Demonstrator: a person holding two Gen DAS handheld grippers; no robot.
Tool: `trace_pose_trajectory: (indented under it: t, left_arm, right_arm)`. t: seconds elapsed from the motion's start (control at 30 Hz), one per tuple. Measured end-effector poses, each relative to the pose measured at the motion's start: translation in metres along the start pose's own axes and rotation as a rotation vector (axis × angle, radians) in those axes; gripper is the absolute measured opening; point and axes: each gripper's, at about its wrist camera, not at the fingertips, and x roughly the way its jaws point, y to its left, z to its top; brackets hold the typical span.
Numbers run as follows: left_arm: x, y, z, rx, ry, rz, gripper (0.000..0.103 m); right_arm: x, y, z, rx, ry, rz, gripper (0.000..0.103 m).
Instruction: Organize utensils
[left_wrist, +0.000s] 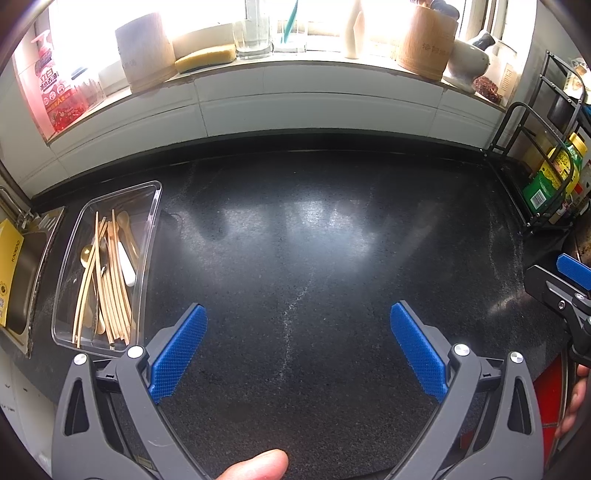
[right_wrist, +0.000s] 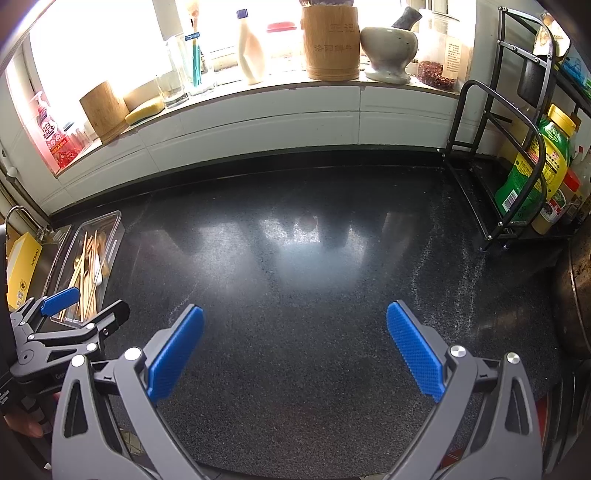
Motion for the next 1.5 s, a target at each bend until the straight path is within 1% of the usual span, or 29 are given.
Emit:
trace_pose_trajectory:
  t: [0.83, 0.97, 1.03, 1.13, 1.3, 1.5]
  left_arm:
    - [-0.005, -0.005, -0.002, -0.003, -0.005, -0.005, 0.097]
    - [-0.010, -0.004, -0.003, -0.001, -0.021, -0.016, 0.097]
    - [-0.015, -0.004, -0.003, -0.008, -0.047, -0.008, 0.097]
    - [-0.020, -0.002, -0.003, -0.016, -0.069, -0.040, 0.097]
    - [-0.022, -0.007, -0.004, 0.007, -0.072, -0.037, 0.097]
    - [-0.024, -0.006, -0.005, 0.009, -0.078, -0.027, 0.097]
  right_arm:
    - [0.000, -0.001, 0.000, -0.002, -0.003, 0.001, 0.096]
    - [0.000, -0.002, 0.000, 0.001, -0.004, 0.001, 0.096]
    - [-0.001, -0.002, 0.000, 0.001, -0.006, 0.001, 0.096]
    - [-0.001, -0.002, -0.001, 0.000, -0.006, 0.002, 0.096]
    - [-0.002, -0.002, -0.001, 0.000, -0.007, 0.001, 0.096]
    - [-0.003, -0.002, -0.001, -0.001, -0.009, 0.001, 0.096]
